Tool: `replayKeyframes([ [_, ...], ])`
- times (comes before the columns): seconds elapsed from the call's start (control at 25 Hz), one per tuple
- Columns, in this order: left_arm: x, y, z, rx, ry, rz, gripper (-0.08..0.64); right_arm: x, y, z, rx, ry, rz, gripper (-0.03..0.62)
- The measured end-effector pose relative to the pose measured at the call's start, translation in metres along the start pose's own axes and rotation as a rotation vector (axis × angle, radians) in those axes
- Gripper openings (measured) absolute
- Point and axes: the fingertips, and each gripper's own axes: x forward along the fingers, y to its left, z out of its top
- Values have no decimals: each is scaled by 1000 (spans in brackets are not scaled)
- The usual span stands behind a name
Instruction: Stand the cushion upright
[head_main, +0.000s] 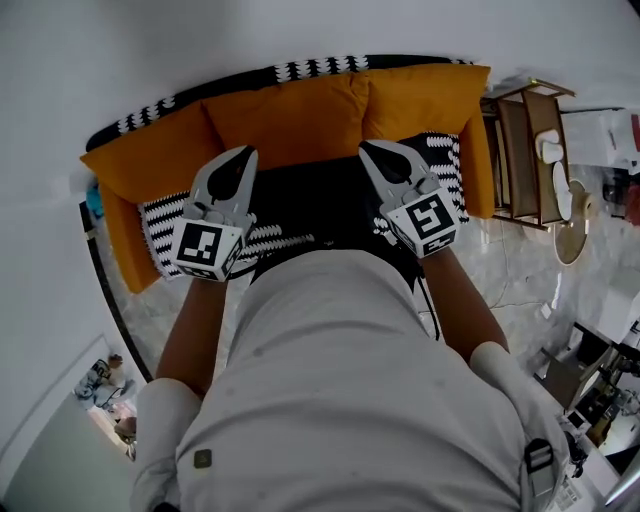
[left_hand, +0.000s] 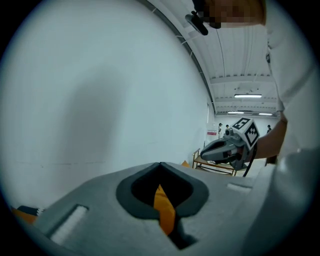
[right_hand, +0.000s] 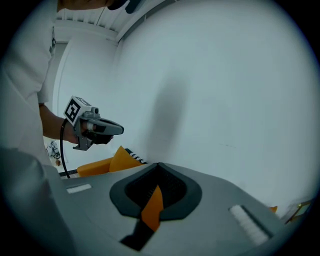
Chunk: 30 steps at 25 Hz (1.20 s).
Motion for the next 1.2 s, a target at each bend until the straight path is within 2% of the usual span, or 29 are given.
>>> replayKeyframes([
  [0.2, -19, -29, 16, -2, -20, -2, 3, -33, 5, 10, -11, -38, 8, 9],
  [0.44, -33, -77, 28, -18, -28, 36, 3, -80, 13, 15, -37, -98, 71, 9],
  [0.88, -68, -211, 18, -46, -43, 98, 3, -199, 29, -10, -55, -146, 152, 9],
  [1.2, -119, -245, 21, -40, -44, 145, 3, -247, 63, -17, -46, -162, 192, 9],
])
